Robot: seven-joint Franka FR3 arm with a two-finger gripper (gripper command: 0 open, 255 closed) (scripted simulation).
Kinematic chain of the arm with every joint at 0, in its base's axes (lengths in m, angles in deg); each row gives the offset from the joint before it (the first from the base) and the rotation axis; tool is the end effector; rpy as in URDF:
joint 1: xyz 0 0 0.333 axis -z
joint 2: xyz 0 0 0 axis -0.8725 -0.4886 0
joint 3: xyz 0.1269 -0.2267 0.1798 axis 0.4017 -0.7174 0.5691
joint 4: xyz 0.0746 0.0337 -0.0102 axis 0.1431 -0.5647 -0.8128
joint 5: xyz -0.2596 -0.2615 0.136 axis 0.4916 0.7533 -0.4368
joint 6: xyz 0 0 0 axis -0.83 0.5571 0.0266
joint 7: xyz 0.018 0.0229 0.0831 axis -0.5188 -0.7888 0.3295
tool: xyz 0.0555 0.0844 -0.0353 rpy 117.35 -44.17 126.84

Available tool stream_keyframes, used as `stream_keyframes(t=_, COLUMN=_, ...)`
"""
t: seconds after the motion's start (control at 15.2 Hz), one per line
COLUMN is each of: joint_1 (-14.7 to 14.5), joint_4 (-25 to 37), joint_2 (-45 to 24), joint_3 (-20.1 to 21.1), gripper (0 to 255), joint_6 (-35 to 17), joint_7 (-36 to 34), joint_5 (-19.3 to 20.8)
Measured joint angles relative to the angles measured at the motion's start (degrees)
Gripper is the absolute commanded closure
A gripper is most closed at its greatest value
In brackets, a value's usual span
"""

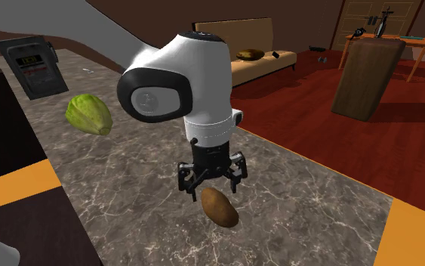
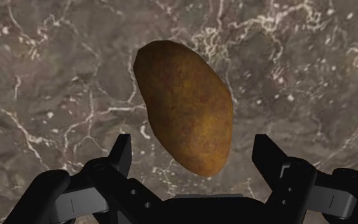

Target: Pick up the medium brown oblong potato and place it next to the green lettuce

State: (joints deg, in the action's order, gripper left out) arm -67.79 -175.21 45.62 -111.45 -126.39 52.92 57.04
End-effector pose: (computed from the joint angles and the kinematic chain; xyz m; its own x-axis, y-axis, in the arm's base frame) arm 0.5262 -0.2171 0.3484 0.3348 0.9422 -0.0126 0.9410 -0.3336 0.0573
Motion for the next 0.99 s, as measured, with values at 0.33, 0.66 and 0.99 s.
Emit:
stream_keyframes(t=0.33, joint_1=0.41, joint_4=-0.62, joint_2=-2.18, joint_3=0.48, gripper=0, joint_6=-2.48, joint_7=1.11, joint_5=-1.66)
stream_keyframes(t=0.66, joint_1=0.45, joint_4=-0.64, joint_2=-2.28, joint_3=0.50, gripper=255, joint_6=-2.61, joint_7=1.20, joint_5=-1.75)
stream_keyframes(t=0.99, joint_1=0.44, joint_4=-0.60, joint_2=-2.28, joint_3=0.52, gripper=255, joint_6=-2.63, joint_7=1.20, joint_5=-1.76)
